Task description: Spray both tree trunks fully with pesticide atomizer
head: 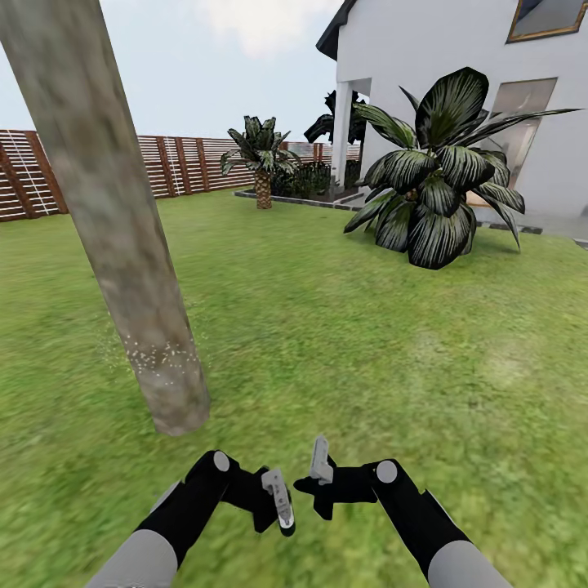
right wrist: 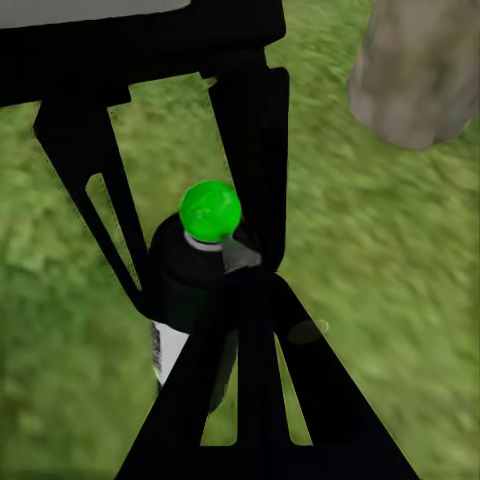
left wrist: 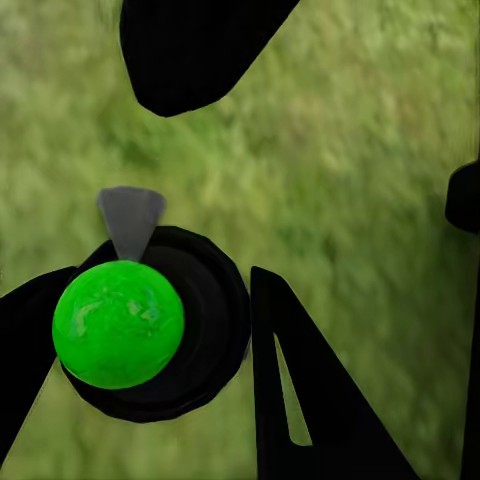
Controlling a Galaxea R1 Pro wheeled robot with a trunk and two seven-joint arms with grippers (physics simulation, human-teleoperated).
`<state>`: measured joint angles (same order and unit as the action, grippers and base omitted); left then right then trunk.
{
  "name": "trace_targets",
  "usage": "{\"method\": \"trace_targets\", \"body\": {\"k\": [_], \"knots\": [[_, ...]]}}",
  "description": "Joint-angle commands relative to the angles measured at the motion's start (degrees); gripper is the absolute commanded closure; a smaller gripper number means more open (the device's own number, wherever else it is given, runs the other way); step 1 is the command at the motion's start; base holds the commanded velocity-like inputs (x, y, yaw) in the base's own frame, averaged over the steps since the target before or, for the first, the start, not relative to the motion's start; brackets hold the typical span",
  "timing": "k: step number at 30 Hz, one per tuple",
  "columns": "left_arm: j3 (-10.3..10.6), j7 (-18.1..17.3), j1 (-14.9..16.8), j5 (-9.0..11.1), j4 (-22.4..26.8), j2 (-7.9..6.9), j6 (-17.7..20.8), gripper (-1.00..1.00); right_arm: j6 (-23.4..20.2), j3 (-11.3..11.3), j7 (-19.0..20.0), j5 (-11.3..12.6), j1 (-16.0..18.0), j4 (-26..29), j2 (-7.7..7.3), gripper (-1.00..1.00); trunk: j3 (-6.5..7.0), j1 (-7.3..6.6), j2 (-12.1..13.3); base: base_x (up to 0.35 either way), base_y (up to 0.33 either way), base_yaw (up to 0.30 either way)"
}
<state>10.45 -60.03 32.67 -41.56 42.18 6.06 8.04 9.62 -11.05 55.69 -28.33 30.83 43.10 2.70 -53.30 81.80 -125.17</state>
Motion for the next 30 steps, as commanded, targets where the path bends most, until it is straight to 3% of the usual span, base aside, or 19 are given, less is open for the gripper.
{"method": "trace_targets", "body": {"k": [1, 30], "knots": [[0.01, -0.27, 0.06, 0.05, 0.1, 0.01, 0.59, 1.0, 0.51, 0.07, 0.03, -0.59, 0.02, 0.05, 0.02, 1.0, -0.05, -0.01, -0.02, 0.0, 0.0, 0.0], [-0.17, -0.26, 0.02, 0.52, -0.25, 0.71, 0.48, 1.0, 0.49, -0.02, -0.02, -0.67, 0.02, 0.05, 0.06, 1.0, -0.05, -0.01, -0.02, 0.0, 0.0, 0.0]]}}
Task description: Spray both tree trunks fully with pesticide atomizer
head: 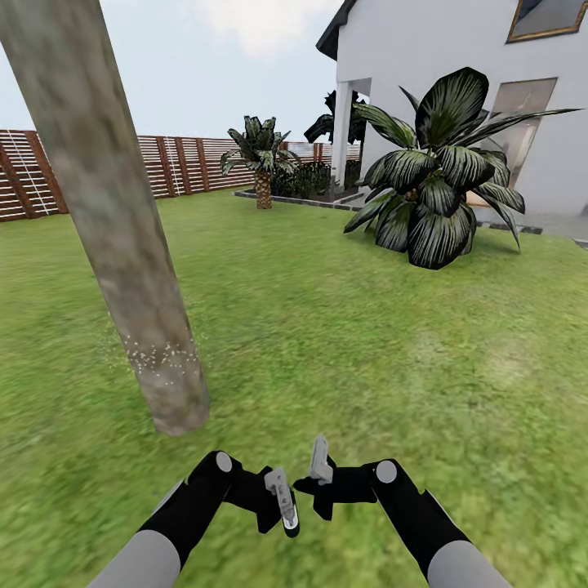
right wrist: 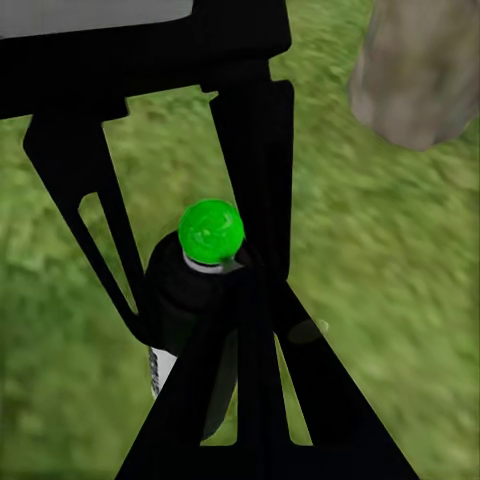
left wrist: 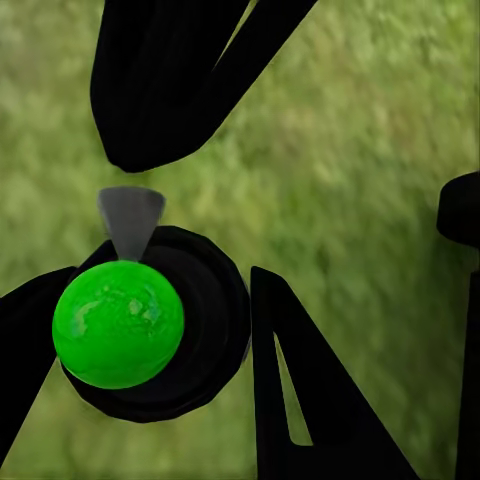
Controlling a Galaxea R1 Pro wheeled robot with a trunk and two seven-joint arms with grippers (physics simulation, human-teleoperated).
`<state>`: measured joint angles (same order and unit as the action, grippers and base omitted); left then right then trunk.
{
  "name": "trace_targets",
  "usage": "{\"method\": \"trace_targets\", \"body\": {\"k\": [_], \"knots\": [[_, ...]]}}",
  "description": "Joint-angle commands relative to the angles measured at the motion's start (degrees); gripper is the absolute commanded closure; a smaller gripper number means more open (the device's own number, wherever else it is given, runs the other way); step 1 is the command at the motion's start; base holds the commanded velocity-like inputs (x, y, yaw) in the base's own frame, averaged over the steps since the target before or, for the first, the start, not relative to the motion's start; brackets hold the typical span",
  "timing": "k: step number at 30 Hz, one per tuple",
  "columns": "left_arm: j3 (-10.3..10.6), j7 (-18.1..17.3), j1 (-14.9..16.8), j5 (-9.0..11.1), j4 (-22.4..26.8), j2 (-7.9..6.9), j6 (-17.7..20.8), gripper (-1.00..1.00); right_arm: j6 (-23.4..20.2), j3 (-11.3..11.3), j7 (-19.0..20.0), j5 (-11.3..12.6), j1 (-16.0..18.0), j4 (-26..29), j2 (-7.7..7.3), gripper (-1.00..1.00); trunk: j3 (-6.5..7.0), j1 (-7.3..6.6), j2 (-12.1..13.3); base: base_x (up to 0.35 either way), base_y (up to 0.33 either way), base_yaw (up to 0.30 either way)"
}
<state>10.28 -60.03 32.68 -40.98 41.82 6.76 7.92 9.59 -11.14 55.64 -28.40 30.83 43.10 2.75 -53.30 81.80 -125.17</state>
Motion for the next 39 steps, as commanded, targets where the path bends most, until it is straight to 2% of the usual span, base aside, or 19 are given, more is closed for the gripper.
{"method": "trace_targets", "body": {"k": [1, 10, 18, 22, 25, 26, 29, 31, 32, 34, 36, 38, 39], "knots": [[0.01, -0.27, 0.03, -0.06, 0.1, 0.01, 0.6, 1.0, 0.52, 0.07, 0.06, -0.6, 0.02, 0.05, 0.03, 1.0, -0.05, -0.01, -0.02, 0.0, 0.0, 0.0], [0.01, -0.27, 0.02, 0.02, 0.02, 0.6, 0.6, 1.0, 0.52, 0.07, 0.03, -0.6, 0.02, 0.05, 0.04, 1.0, -0.05, -0.01, -0.02, 0.0, 0.0, 0.0], [-0.07, -0.27, 0.1, 0.07, 0.02, 0.5, 0.6, 1.0, 0.52, 0.07, 0.06, -0.6, 0.02, 0.05, 0.04, 1.0, -0.05, -0.01, -0.02, 0.0, 0.0, 0.0], [-0.02, -0.27, 0.06, 1.42, -0.27, 0.17, 0.57, 1.0, 0.52, 0.07, 0.07, -0.6, 0.02, 0.05, 0.02, 1.0, -0.05, -0.01, -0.02, 0.0, 0.0, 0.0], [-0.03, -0.27, -0.3, 1.12, -0.4, -0.55, -0.25, 1.0, 0.52, 0.07, 0.07, -0.63, 0.02, 0.05, 0.05, 1.0, -0.05, -0.01, -0.02, 0.0, 0.0, 0.0], [-0.06, -0.27, -0.44, 0.99, -0.45, -1.52, -1.78, 1.0, 0.52, 0.07, 0.05, -0.66, 0.02, 0.05, 0.04, 1.0, -0.05, -0.01, -0.02, 0.0, 0.0, 0.0], [-0.12, -0.28, -0.6, 0.92, -0.5, -5.79, -4.03, 1.0, 0.51, 0.01, 0.01, -0.85, 0.02, 0.04, -0.01, 1.0, -0.05, -0.01, -0.02, 0.0, 0.0, 0.0], [-0.16, -0.33, -0.71, 1.0, -0.51, -9.22, -4.37, 1.0, 0.52, 0.05, 0.0, -2.7, 0.02, -0.02, -0.06, 1.0, -0.05, -0.01, -0.02, 0.0, 0.0, 0.0], [-0.16, -0.34, -0.74, 1.14, -0.51, -10.94, -4.43, 1.0, 0.52, 0.08, -0.03, -4.98, 0.02, -0.1, -0.09, 1.0, -0.05, -0.01, -0.02, 0.0, 0.0, 0.0], [-0.2, -0.29, -0.81, 1.4, -0.8, -14.13, -4.51, 1.0, 0.52, 0.18, -0.15, -11.29, 0.02, -0.34, -0.1, 1.0, -0.05, -0.01, -0.02, 0.0, 0.0, 0.0], [-0.24, -0.23, -0.85, 1.5, -3.33, -16.63, -5.06, 1.0, 0.41, 0.23, -0.25, -17.5, 0.02, -0.47, -0.11, 1.0, -0.05, -0.01, -0.02, 0.0, 0.0, 0.0], [-0.96, 1.18, -0.86, 1.45, -7.86, -17.62, -7.29, 1.0, 0.13, 0.19, -0.33, -22.15, 0.02, -0.47, -0.11, 1.0, -0.05, -0.01, -0.02, 0.0, 0.0, 0.0], [-1.35, 2.41, -0.86, 1.41, -9.21, -17.73, -8.01, 1.0, -0.34, 0.16, -0.34, -23.37, 0.02, -0.47, -0.11, 1.0, -0.05, -0.01, -0.02, 0.0, 0.0, 0.0]]}}
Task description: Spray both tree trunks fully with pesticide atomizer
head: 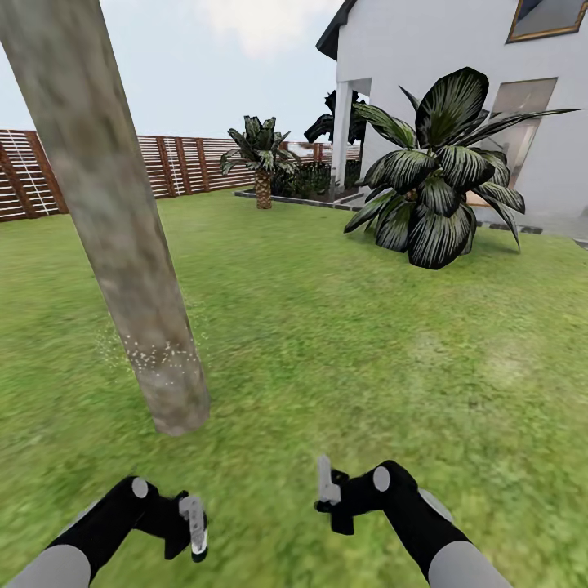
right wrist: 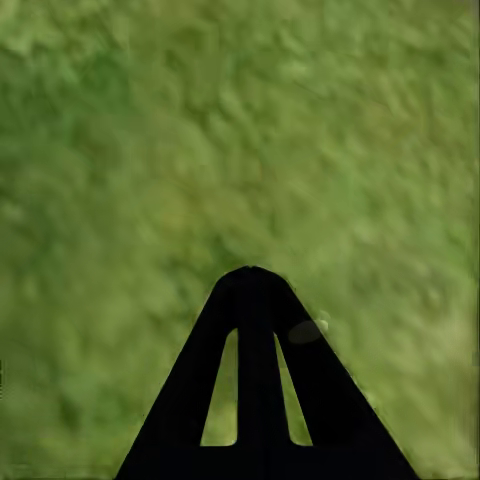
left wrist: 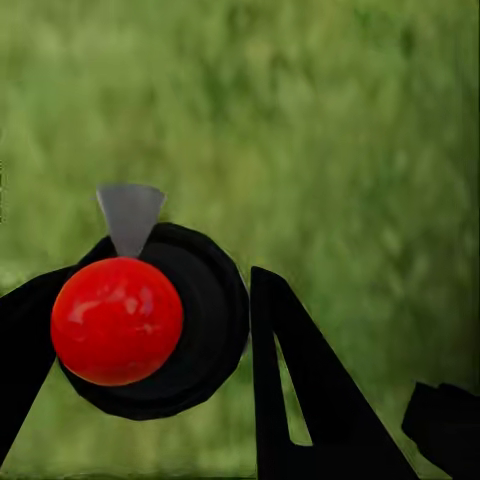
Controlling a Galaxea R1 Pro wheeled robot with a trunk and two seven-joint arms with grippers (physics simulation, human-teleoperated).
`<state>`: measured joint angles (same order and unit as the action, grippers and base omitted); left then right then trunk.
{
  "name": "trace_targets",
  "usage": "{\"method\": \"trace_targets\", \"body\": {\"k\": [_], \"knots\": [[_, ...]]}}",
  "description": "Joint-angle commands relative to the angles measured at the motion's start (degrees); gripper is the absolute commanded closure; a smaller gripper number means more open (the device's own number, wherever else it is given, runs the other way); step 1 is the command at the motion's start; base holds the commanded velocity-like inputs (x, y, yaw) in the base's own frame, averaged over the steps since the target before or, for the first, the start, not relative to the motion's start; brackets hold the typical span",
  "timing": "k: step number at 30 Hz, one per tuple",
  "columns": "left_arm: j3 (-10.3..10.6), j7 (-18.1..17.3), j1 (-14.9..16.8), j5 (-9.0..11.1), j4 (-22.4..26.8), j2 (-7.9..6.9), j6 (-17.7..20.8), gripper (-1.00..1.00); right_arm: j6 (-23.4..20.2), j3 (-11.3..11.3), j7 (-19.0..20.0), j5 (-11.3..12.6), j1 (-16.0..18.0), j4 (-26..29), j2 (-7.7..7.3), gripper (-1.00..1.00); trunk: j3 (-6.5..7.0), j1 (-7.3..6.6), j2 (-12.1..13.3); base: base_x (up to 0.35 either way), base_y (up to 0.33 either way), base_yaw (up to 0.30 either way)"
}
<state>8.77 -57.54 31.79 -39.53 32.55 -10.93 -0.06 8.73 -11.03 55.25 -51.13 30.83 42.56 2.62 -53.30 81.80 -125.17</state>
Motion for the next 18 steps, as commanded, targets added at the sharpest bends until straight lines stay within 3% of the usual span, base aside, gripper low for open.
{"method": "trace_targets", "body": {"k": [1, 5, 7, 8, 9, 11, 12, 13, 15, 17, 18], "knots": [[-0.21, 2.34, 0.03, -0.03, -1.92, -0.13, -0.72, 1.0, -0.94, -0.03, 0.04, -2.24, 0.02, 0.06, 0.02, 1.0, -0.05, -0.01, -0.02, 0.0, 0.0, 0.0], [-1.78, 6.73, 0.03, 0.12, -6.04, -0.26, -1.36, 1.0, -3.54, 0.3, -1.47, -3.66, -0.01, -0.33, -0.03, 1.0, -0.05, -0.01, -0.02, 0.0, 0.0, 0.0], [-6.38, 9.33, -0.07, 0.5, -6.37, -0.3, -1.36, 1.0, -3.61, 1.48, -4.55, -2.82, -0.12, -2.19, -0.06, 1.0, -0.05, -0.01, -0.02, 0.0, 0.0, 0.0], [-9.19, 10.92, -0.16, 0.59, -6.53, -0.31, -1.35, 1.0, -3.58, 4.25, -6.91, -0.59, -0.18, -4.46, -0.06, 1.0, -0.05, -0.01, -0.02, 0.0, 0.0, 0.0], [-11.94, 12.65, -0.61, 0.65, -6.87, -0.31, -1.38, 1.0, -3.56, 8.47, -10.22, 2.99, -0.21, -7.38, -0.06, 1.0, -0.05, -0.01, -0.02, 0.0, 0.0, 0.0], [-17.2, 17.47, -1.78, 0.71, -7.24, -0.14, -1.42, 1.0, -3.43, 16.24, -18.77, 10.17, -0.23, -12.82, -0.27, 1.0, -0.05, -0.01, -0.02, 0.0, 0.0, 0.0], [-19.53, 20.55, -2.24, 0.8, -7.57, 0.08, -1.43, 1.0, -3.16, 18.61, -23.46, 12.69, -0.25, -15.19, -0.43, 1.0, -0.05, -0.01, -0.02, 0.0, 0.0, 0.0], [-21.62, 23.54, -2.62, 1.03, -8.16, 0.3, -1.43, 1.0, -2.52, 19.99, -28.49, 14.44, -0.29, -17.55, -0.51, -1.0, -0.05, -0.01, -0.02, 0.0, 0.0, 0.0], [-24.97, 28.56, -2.94, 2.69, -10.72, 0.74, -2.04, 1.0, 0.67, 21.1, -40.55, 16.7, -0.32, -21.89, -0.52, -1.0, -0.05, -0.01, -0.02, 0.0, 0.0, 0.0], [-27.59, 32.57, -3.02, 6.6, -14.13, 0.93, -4.8, 1.0, 5.35, 21.46, -52.05, 18.58, -0.33, -26.27, -0.54, -1.0, -0.05, -0.01, -0.02, 0.0, 0.0, 0.0], [-28.06, 33.8, -3.03, 7.99, -15.2, 0.96, -5.98, 1.0, 6.65, 21.53, -54.99, 19.22, -0.34, -27.64, -0.59, -1.0, -0.05, -0.01, -0.02, 0.0, 0.0, 0.0]]}}
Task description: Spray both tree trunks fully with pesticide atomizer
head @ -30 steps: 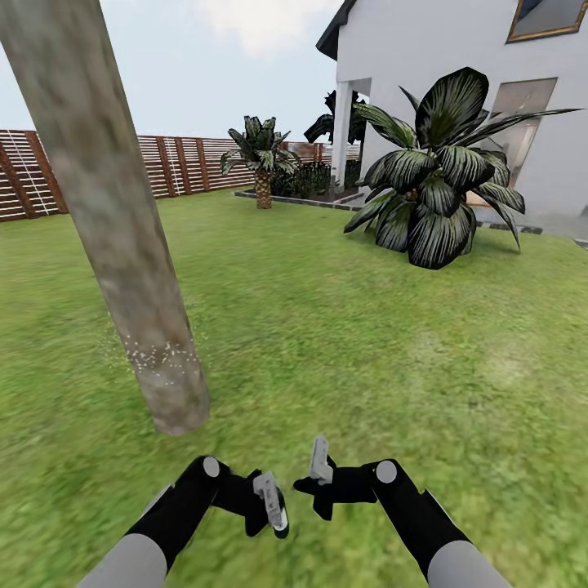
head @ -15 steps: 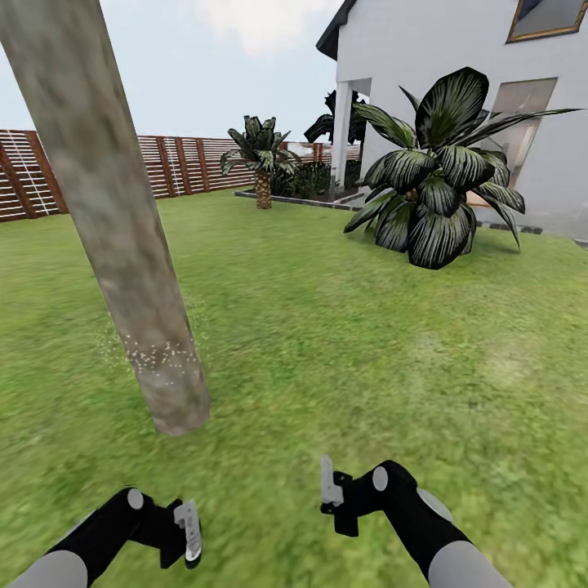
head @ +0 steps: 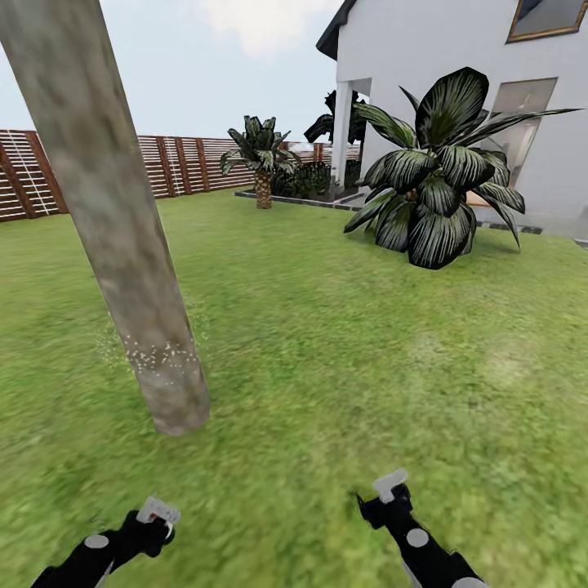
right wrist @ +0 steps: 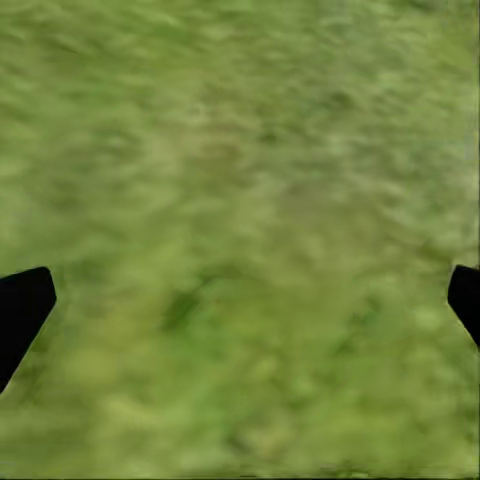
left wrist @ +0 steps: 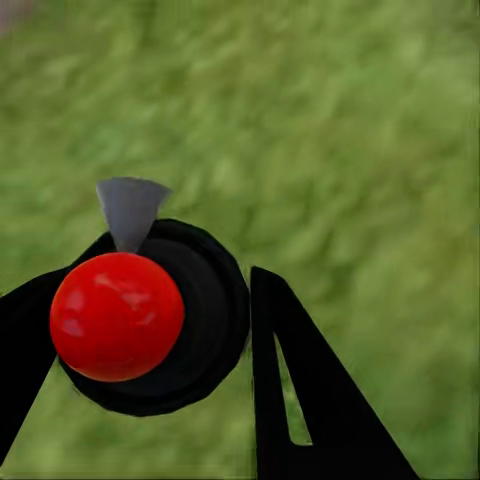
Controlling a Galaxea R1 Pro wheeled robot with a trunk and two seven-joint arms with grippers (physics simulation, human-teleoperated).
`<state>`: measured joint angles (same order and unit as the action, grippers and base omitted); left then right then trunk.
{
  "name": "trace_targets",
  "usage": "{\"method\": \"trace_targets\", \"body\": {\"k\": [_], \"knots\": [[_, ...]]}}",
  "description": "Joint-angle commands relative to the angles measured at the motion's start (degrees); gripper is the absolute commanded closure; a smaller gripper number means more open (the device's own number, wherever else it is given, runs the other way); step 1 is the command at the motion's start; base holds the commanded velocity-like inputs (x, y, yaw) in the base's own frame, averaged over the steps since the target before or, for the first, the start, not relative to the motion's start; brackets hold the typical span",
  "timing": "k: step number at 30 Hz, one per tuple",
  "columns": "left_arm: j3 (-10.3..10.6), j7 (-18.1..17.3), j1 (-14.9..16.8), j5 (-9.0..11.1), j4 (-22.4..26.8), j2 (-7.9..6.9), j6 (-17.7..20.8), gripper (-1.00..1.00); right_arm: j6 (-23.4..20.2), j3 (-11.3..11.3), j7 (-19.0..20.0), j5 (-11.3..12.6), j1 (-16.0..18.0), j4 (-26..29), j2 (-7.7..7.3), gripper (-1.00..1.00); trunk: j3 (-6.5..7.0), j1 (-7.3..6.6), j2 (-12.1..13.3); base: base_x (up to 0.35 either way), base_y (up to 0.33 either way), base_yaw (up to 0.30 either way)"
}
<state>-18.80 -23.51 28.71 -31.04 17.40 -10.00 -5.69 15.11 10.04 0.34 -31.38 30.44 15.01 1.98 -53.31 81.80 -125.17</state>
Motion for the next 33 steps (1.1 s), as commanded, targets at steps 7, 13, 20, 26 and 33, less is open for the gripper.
{"method": "trace_targets", "body": {"k": [7, 13, 20, 26, 33], "knots": [[-2.67, 12.48, -0.67, 9.59, -8.61, 0.12, -3.91, 1.0, 7.73, 0.54, -8.99, 9.02, -2.67, -5.06, -2.09, -1.0, -0.05, -0.01, -0.02, 0.0, 0.0, 0.0], [-2.81, 19.89, -4.02, 14.59, -9.44, 0.57, -6.36, 1.0, 10.96, 0.51, -9.12, 10.75, -4.58, -5.26, -3.87, -1.0, -0.05, -0.01, -0.02, 0.0, 0.0, 0.0], [-2.98, 19.65, -4.11, 15.09, -10.3, 2.48, -6.68, 1.0, 10.93, 0.52, -9.05, 22.88, -4.6, -5.32, -4.07, -1.0, 0.14, -0.01, -0.02, 0.0, 0.0, -0.197], [-2.94, 19.3, -4.15, 15.08, -10.33, 2.58, -6.72, 1.0, 10.92, 0.42, -8.87, 26.29, -4.6, -7.85, -3.97, -1.0, 0.17, -0.01, -0.02, 0.0, 0.0, -0.295], [-2.81, 19.71, -4.13, 14.87, -10.28, 2.78, -6.71, 1.0, 10.92, 0.42, -8.87, 26.44, -4.6, -8.66, -4.18, -1.0, 0.17, -0.01, -0.02, -0.183, 0.115, -0.3]]}}
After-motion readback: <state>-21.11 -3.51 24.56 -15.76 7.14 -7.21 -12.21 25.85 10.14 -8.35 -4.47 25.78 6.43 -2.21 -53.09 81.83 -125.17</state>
